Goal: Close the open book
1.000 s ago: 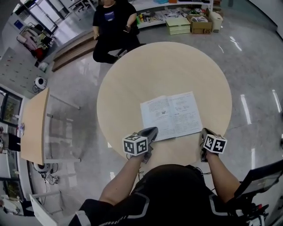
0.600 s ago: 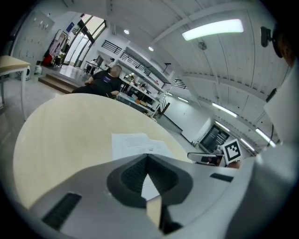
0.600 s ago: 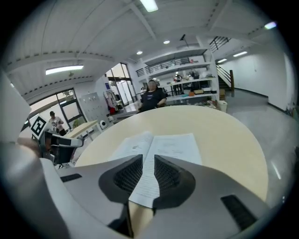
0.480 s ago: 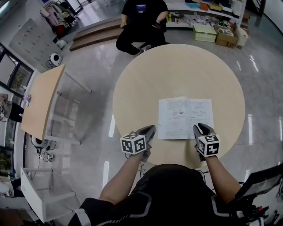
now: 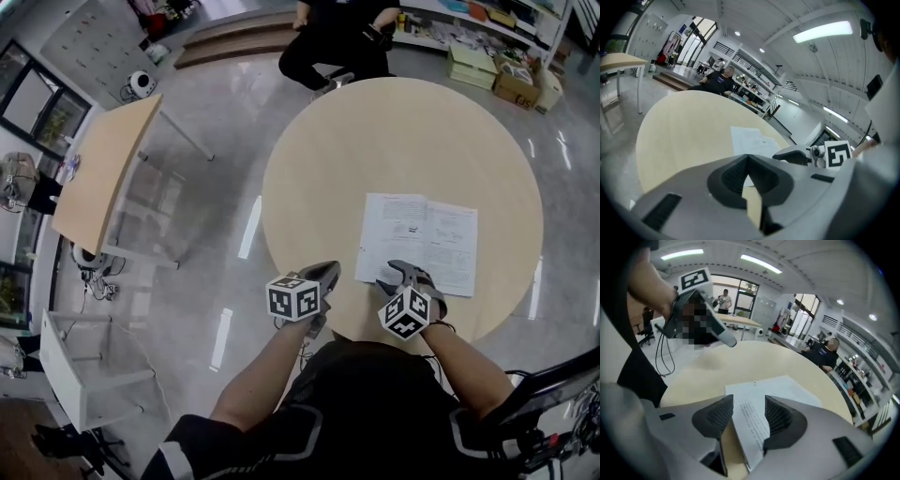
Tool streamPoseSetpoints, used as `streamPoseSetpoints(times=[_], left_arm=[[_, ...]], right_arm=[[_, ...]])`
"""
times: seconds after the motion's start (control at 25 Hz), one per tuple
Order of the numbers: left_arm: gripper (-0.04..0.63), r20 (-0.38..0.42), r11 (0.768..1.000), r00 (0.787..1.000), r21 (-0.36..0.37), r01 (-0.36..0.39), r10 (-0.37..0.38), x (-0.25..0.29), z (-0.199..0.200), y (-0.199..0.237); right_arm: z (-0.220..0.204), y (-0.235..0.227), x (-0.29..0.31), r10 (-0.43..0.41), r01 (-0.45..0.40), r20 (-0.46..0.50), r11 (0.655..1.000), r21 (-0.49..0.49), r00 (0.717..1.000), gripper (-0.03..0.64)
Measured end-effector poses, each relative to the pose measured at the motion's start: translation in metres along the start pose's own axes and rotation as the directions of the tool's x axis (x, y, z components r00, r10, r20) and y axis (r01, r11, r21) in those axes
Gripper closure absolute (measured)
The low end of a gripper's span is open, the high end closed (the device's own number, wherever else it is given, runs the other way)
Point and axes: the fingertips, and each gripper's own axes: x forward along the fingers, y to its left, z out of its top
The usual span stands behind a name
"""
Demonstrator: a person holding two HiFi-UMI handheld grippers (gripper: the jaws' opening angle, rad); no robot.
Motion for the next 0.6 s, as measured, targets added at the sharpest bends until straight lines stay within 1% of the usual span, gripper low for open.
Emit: streamPoseSetpoints(times=[0.08,0.16,0.32,0.48,0.6], left_arm=[[0.607,-0.001,1.000,1.000,-0.016,-0.017,0.017,-0.002,-0.005,0.002],[0.607,-0.002,0.999,1.000,-0.023,-0.026,0.026,-0.003,-0.009,0.004],[0.607,-0.007,0.999,1.000,-0.040,-0.028,0.027,-0.005,-0.021,0.007],[0.607,-0.010,0.998,1.000,-0.054,-0.027,0.026,-0.012,-0.030,0.012],[0.607,-0.009,0.998,1.000,-0.059,-0.025,0.024,-0.016,-0.032,0.017]], right_arm=[[-0.005,0.016,0.011,0.032,-0.035,-0.031,0.995,-0.096,0.999,0.412],[-0.010,0.024,0.020,0.044,-0.052,-0.052,0.986,-0.158,0.998,0.410],[-0.015,0.030,0.036,0.021,-0.041,-0.085,0.969,-0.246,0.996,0.410],[-0.010,0.036,0.045,0.007,-0.036,-0.089,0.944,-0.328,0.996,0.410],[-0.005,0.035,0.047,-0.013,-0.014,-0.074,0.935,-0.355,0.997,0.410]])
